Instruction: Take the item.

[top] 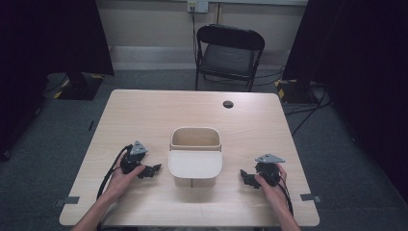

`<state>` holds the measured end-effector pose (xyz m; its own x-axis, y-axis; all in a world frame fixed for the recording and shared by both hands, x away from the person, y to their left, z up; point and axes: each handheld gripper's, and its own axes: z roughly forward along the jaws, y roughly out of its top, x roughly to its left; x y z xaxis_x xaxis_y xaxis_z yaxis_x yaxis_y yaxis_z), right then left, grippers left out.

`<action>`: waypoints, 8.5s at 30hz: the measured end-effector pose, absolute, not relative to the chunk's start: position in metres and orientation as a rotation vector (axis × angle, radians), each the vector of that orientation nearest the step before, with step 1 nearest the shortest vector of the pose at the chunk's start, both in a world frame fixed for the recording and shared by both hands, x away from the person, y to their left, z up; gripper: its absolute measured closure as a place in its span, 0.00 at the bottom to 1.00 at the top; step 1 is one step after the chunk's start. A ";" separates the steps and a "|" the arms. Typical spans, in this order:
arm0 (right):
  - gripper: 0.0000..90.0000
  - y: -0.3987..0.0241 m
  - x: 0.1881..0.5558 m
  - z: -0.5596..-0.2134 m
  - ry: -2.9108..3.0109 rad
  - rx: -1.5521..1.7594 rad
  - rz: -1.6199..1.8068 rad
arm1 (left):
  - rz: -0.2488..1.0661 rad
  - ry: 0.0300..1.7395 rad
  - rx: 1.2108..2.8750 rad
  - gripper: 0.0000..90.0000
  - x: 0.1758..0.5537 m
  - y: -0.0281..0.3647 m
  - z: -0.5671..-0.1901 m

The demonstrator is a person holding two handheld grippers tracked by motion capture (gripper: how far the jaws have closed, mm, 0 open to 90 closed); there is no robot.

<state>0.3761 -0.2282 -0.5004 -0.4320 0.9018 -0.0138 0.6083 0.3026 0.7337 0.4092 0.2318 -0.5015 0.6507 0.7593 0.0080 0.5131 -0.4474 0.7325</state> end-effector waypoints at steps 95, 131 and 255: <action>0.14 -0.228 0.377 -0.500 2.156 1.341 0.925 | 0.202 0.582 1.941 0.25 0.354 0.188 -0.453; 0.13 -0.228 0.378 -0.501 2.154 1.342 0.929 | 0.216 0.595 1.885 0.17 0.355 0.184 -0.446; 0.13 -0.228 0.378 -0.501 2.152 1.346 0.926 | 0.209 0.535 1.788 0.33 0.364 0.182 -0.408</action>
<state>0.3785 -0.2276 -0.5005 -0.4321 0.9017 -0.0141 0.6097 0.3036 0.7322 0.3645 0.1821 -0.4079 0.8781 0.4596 -0.1332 0.2470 -0.1969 0.9488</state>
